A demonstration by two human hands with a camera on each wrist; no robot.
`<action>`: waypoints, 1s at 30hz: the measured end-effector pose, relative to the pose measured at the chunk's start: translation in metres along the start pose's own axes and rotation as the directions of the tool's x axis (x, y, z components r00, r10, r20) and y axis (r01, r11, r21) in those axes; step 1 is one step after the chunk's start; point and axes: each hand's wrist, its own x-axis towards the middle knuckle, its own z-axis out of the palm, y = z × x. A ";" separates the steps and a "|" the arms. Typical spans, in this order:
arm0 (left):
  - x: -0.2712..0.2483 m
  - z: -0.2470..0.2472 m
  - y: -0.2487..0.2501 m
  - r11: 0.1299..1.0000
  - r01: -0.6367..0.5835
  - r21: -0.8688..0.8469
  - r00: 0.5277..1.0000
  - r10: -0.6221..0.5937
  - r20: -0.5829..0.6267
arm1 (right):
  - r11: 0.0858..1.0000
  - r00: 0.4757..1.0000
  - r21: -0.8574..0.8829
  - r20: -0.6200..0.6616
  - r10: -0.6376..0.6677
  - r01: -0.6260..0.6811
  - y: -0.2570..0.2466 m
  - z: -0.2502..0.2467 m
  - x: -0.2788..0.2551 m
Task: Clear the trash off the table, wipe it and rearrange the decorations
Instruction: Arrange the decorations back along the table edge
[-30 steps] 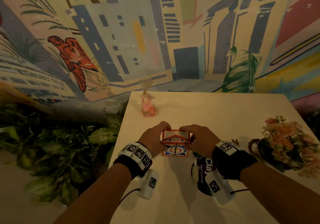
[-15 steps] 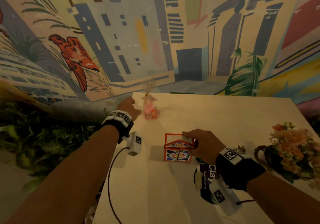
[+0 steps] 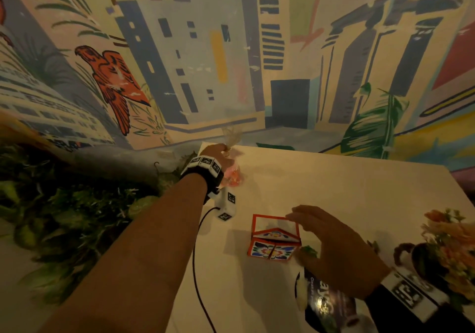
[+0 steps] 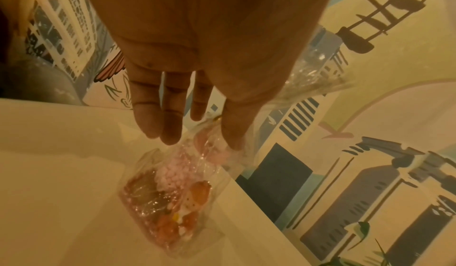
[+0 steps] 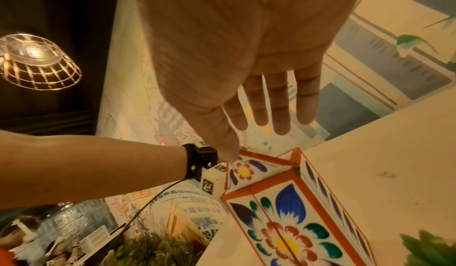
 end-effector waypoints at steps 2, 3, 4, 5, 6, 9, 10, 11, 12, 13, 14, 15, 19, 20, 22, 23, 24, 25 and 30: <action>-0.003 0.003 -0.001 1.000 0.001 -0.009 1.000 -0.001 -0.012 | 0.999 0.997 0.011 -0.070 -0.041 0.042 -0.001 0.007 -0.011; -0.006 0.004 -0.002 1.000 -0.008 -0.005 1.000 0.008 -0.026 | 0.998 0.992 0.021 -0.110 -0.061 0.064 0.000 0.012 -0.017; -0.010 0.005 -0.003 1.000 -0.004 -0.006 0.999 0.004 -0.033 | 0.996 0.987 0.034 -0.139 -0.076 0.082 0.000 0.016 -0.021; -0.014 0.006 -0.005 1.000 -0.004 -0.012 0.999 0.004 -0.044 | 0.995 0.985 0.043 -0.146 -0.088 0.095 0.000 0.020 -0.026; -0.020 0.006 -0.007 1.000 -0.001 -0.025 0.999 -0.001 -0.053 | 0.994 0.986 0.047 -0.136 -0.096 0.103 -0.003 0.023 -0.030; -0.048 0.007 -0.012 0.999 -0.048 -0.004 0.993 0.048 -0.106 | 0.983 0.980 0.071 -0.118 -0.163 0.172 -0.009 0.033 -0.040; -0.059 0.008 -0.016 0.998 -0.064 0.003 0.991 0.064 -0.113 | 0.981 0.978 0.071 -0.115 -0.172 0.181 -0.011 0.036 -0.041; -0.071 0.009 -0.020 0.997 -0.077 -0.010 0.991 0.076 -0.114 | 0.981 0.978 0.065 -0.112 -0.176 0.184 -0.012 0.039 -0.042; -0.084 0.010 -0.025 0.996 -0.082 -0.030 0.991 0.078 -0.111 | 0.983 0.978 0.053 -0.120 -0.171 0.178 -0.014 0.042 -0.042; -0.095 0.011 -0.030 0.995 -0.092 -0.046 0.990 0.086 -0.114 | 0.984 0.974 0.035 -0.153 -0.170 0.177 -0.015 0.044 -0.040; -0.105 0.013 -0.034 0.993 -0.101 -0.053 0.988 0.093 -0.123 | 0.984 0.965 0.017 -0.202 -0.170 0.177 -0.018 0.044 -0.036; -0.114 0.015 -0.037 0.992 -0.109 -0.056 0.986 0.101 -0.132 | 0.983 0.951 0.003 -0.253 -0.176 0.183 -0.021 0.043 -0.031; -0.141 0.020 -0.042 0.985 -0.157 -0.072 0.976 0.144 -0.165 | 0.973 0.921 -0.037 -0.318 -0.226 0.226 -0.048 0.031 -0.001; -0.146 0.020 -0.043 0.983 -0.168 -0.071 0.974 0.155 -0.168 | 0.974 0.931 -0.018 -0.291 -0.221 0.226 -0.056 0.028 0.006; -0.156 0.021 -0.045 0.983 -0.174 -0.062 0.972 0.161 -0.172 | 0.978 0.960 0.073 -0.220 -0.174 0.195 -0.067 0.029 0.020; -0.160 0.022 -0.046 0.984 -0.170 -0.059 0.972 0.158 -0.174 | 0.980 0.972 0.098 -0.182 -0.151 0.171 -0.071 0.031 0.024; -0.163 0.023 -0.047 0.984 -0.168 -0.061 0.972 0.156 -0.174 | 0.984 0.979 0.093 -0.151 -0.136 0.151 -0.075 0.035 0.027; -0.166 0.024 -0.048 0.985 -0.162 -0.066 0.974 0.149 -0.170 | 0.987 0.982 0.081 -0.139 -0.124 0.136 -0.077 0.040 0.028; -0.177 0.032 -0.051 0.984 -0.150 -0.098 0.977 0.133 -0.164 | 0.996 0.929 0.014 -0.362 -0.078 0.088 -0.058 0.040 0.020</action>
